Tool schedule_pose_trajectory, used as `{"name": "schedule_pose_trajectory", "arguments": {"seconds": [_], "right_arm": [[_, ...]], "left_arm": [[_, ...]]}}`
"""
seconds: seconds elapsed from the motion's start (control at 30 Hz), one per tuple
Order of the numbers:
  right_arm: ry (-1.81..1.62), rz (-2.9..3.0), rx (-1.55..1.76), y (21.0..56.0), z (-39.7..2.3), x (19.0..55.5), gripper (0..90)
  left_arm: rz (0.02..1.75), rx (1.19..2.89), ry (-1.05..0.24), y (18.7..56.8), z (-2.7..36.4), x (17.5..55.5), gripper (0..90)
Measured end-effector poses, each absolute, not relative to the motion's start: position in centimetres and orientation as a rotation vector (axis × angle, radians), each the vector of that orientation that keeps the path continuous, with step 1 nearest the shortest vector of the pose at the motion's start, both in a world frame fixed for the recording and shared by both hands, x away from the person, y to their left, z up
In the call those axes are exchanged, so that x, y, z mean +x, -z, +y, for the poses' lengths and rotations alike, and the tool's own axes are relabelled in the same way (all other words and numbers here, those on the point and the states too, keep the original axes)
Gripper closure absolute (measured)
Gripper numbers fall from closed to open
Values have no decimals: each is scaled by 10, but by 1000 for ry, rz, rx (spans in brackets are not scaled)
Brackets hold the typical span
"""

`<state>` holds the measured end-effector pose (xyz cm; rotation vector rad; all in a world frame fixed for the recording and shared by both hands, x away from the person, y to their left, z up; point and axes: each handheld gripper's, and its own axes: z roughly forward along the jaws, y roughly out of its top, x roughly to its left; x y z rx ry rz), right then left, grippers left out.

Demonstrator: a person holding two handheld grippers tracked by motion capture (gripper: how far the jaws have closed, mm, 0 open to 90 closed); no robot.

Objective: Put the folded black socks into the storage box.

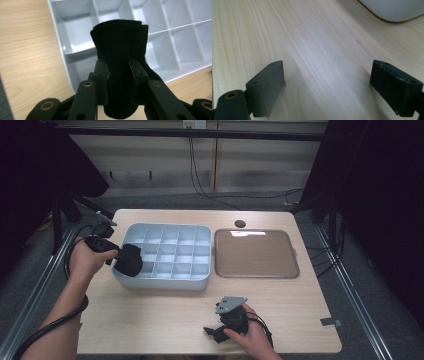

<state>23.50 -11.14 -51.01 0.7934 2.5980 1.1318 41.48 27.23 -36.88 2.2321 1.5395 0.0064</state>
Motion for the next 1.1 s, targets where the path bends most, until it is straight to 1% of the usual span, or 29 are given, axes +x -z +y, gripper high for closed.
{"name": "schedule_pose_trajectory", "arguments": {"seconds": [0.47, 0.63, 1.07, 1.1], "right_arm": [[-1132, 2598, 794, 510, -111, 235, 117], [-1133, 2598, 796, 510, -111, 235, 117], [-1131, 2597, 794, 510, -111, 235, 117], [-1131, 2598, 794, 510, -111, 235, 117]], "left_arm": [[1600, 2315, -89, 376, 271, 415, 715], [1624, 2325, -85, 379, 272, 416, 715], [1644, 2406, -144, 388, 264, 418, 719], [1659, 2393, -144, 388, 264, 418, 719]]}}
